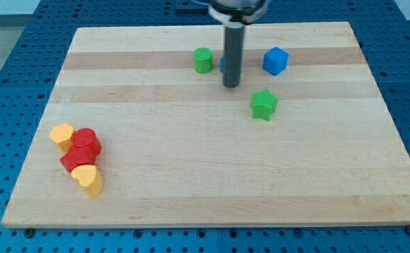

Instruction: Push the green star right and up a bit

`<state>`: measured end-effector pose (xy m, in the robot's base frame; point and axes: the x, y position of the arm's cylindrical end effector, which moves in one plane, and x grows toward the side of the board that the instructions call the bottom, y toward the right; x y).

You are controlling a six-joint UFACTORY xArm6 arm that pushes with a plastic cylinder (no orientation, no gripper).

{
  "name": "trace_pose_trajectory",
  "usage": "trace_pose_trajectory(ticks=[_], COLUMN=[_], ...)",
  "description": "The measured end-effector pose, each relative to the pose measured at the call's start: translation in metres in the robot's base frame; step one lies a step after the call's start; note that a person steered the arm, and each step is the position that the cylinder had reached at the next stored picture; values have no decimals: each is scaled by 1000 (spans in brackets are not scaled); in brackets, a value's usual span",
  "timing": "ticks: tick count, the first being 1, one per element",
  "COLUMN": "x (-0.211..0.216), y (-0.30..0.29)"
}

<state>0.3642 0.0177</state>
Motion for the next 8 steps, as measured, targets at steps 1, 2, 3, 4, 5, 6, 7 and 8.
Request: trace_pose_trajectory(ticks=[1, 2, 3, 4, 5, 6, 7, 8], x=[36, 51, 65, 68, 68, 68, 67, 80], y=[1, 3, 5, 10, 30, 73, 95, 94])
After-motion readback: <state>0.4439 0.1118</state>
